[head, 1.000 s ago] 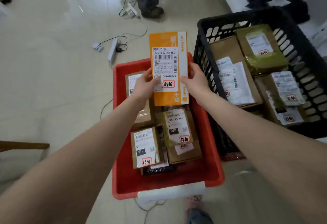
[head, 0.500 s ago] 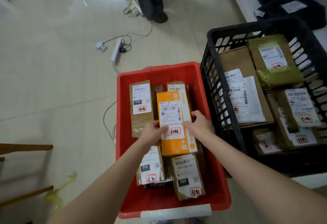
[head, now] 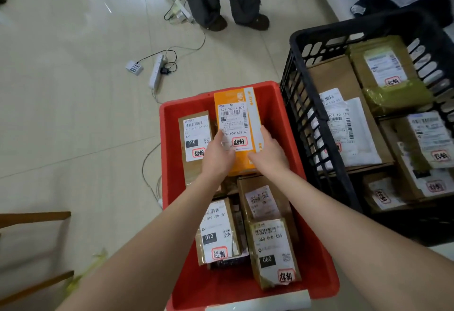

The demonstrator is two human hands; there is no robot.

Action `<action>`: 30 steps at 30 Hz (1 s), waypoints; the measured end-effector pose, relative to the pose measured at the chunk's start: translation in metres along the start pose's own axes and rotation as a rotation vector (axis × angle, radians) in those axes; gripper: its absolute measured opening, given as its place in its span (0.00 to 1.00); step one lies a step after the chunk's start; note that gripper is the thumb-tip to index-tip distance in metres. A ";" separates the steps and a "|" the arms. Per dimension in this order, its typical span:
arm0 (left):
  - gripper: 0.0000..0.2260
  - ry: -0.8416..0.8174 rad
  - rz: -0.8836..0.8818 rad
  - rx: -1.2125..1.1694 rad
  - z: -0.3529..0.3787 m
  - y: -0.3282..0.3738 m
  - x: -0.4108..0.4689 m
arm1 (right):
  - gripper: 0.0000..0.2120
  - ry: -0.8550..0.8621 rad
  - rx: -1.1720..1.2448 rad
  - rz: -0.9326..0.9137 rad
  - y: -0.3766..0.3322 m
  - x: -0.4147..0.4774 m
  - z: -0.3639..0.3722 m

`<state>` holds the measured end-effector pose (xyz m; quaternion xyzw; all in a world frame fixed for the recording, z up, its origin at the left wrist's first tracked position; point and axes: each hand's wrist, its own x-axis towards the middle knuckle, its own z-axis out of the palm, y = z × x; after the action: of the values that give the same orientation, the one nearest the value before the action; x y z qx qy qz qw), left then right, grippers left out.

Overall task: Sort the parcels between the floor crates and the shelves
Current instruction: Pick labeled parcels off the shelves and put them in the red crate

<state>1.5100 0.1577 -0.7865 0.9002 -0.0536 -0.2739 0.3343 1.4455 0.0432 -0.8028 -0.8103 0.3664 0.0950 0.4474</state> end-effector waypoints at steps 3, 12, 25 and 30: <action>0.29 0.032 0.009 0.004 0.002 -0.010 -0.005 | 0.37 0.020 0.025 -0.020 0.007 -0.005 0.005; 0.21 -0.014 -0.103 -0.135 0.001 -0.012 -0.017 | 0.30 0.034 0.030 0.098 0.016 -0.018 -0.012; 0.15 -0.050 -0.116 0.023 0.014 -0.039 -0.073 | 0.23 0.014 -0.204 0.234 0.036 -0.082 -0.016; 0.12 -0.099 -0.141 0.063 0.021 -0.045 -0.057 | 0.18 -0.013 -0.194 0.246 0.041 -0.070 -0.004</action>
<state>1.4467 0.1967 -0.8017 0.8972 -0.0152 -0.3391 0.2827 1.3667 0.0625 -0.7938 -0.7981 0.4489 0.1894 0.3545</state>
